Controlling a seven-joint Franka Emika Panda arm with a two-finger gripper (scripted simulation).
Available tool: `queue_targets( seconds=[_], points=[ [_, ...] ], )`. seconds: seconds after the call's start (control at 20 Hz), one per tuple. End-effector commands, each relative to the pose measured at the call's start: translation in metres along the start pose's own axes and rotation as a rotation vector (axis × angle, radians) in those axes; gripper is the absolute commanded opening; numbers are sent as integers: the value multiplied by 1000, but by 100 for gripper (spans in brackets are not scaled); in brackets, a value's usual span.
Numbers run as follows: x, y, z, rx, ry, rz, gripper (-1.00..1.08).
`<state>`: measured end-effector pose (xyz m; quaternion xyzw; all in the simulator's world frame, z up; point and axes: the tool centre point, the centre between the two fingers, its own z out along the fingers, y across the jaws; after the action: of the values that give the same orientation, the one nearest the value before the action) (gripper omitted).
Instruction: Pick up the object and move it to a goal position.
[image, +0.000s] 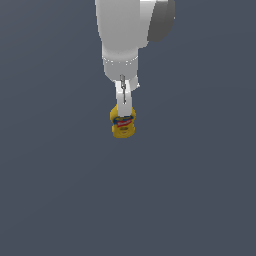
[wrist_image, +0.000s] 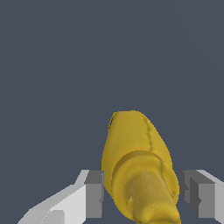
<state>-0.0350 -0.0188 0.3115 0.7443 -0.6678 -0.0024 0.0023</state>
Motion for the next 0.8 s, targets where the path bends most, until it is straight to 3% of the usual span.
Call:
queue_targets(
  seconds=[0.0,0.75],
  points=[
    [2,-9,-24,7,1,0,-100],
    [11,-49,-118,7,1,0,-100]
  ],
)
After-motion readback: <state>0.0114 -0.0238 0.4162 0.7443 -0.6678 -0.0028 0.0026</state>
